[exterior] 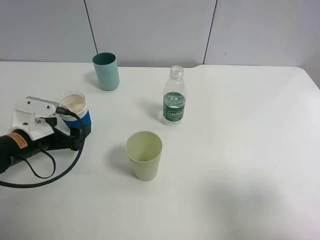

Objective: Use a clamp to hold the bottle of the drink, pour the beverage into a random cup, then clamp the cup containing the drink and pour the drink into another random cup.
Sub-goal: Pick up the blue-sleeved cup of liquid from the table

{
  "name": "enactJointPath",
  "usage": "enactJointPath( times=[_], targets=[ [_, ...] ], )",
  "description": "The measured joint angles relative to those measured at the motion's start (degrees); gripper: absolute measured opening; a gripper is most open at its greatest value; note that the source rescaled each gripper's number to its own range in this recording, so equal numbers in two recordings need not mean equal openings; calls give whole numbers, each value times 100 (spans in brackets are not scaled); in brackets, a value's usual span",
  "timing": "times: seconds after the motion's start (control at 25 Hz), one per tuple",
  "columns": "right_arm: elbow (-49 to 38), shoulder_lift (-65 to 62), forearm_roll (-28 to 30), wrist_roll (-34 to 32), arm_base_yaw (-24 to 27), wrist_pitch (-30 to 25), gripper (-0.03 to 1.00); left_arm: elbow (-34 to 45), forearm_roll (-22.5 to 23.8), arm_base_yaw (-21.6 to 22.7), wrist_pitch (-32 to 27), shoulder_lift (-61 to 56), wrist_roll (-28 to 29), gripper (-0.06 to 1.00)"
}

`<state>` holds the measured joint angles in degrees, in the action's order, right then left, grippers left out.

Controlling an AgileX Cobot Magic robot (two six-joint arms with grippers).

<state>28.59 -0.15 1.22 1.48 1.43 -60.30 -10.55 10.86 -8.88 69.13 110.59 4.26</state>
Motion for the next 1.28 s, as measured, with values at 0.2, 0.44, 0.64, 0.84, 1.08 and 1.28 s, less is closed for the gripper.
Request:
enactJointPath(
  times=[0.2,0.44,0.64,0.84,1.08,1.28],
  targets=[
    [0,0,0,0,0,0,77,-244,273,0,17,112,-5,100],
    [0,0,0,0,0,0,77,-648,381,0,23,588,1,100],
    [0,0,0,0,0,0,77,-815,406,0,23,782,1,100],
    [0,0,0,0,0,0,77,-815,388,12,23,795,1,15],
    [0,0,0,0,0,0,77,-815,398,12,37,795,1,3],
    [0,0,0,0,0,0,77,-815,398,12,37,795,1,3]
  ],
)
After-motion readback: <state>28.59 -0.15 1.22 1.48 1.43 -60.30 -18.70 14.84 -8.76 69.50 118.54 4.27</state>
